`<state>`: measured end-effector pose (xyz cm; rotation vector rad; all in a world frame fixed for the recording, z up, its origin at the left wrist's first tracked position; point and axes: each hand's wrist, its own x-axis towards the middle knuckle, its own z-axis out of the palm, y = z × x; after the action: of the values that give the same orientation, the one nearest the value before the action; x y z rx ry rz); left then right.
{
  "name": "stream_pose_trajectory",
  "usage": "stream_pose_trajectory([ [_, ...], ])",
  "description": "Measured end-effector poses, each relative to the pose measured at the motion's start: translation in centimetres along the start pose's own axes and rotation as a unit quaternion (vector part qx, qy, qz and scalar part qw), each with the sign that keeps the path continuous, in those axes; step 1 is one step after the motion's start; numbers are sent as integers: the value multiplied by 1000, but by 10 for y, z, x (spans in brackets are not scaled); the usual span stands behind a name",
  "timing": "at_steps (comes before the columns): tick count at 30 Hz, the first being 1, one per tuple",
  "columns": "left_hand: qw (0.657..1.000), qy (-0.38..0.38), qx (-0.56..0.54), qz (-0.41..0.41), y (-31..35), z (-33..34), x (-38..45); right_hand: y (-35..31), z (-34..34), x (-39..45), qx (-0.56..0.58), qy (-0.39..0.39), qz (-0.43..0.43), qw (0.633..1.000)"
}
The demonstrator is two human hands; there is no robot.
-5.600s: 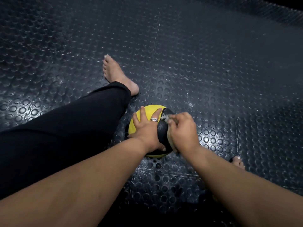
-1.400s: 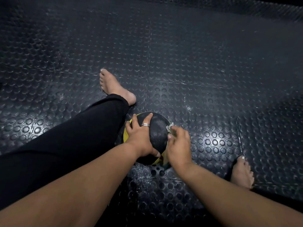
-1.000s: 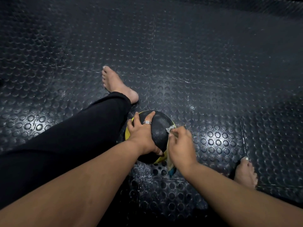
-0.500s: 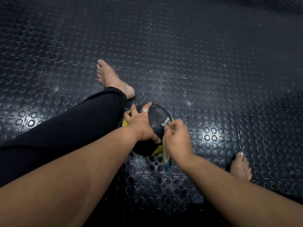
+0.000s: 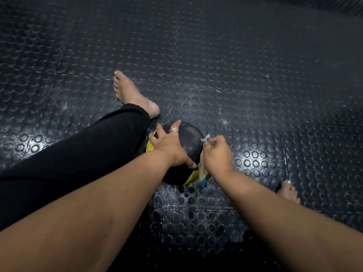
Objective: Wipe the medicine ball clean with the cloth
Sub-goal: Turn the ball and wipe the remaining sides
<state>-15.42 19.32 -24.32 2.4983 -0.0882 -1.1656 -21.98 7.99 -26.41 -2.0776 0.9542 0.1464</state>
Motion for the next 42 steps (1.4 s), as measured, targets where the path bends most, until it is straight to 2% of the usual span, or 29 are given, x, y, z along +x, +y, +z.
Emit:
stream_pose_trajectory([
  [2,1000,1,-3,3,-1,0,0,2,-2,2,-20,-16,-11,1000],
  [6,1000,3,-7,3,-6,-5,2,13,4,-30,-14,-40,-103,994],
  [9,1000,4,-2,6,-11,-6,5,16,2,-17,-48,-39,-162,985],
  [14,1000,0,-8,8,-12,-6,5,0,3,12,-55,-10,-120,991],
  [20,1000,4,-20,6,-14,-12,10,5,5,-41,-104,-66,-212,969],
  [28,1000,4,-22,-20,-4,-11,14,-13,9,-1,-26,17,-97,995],
  [31,1000,9,-13,-26,1,-3,10,-16,2,30,-43,8,-53,998],
  [33,999,12,-19,-32,3,-3,9,-15,-1,31,-57,-6,-61,997],
  [38,998,29,-48,-26,1,4,9,3,1,-25,-48,-25,-142,988],
  [42,999,25,-40,-23,1,4,9,-5,0,-10,-39,-10,-129,991],
])
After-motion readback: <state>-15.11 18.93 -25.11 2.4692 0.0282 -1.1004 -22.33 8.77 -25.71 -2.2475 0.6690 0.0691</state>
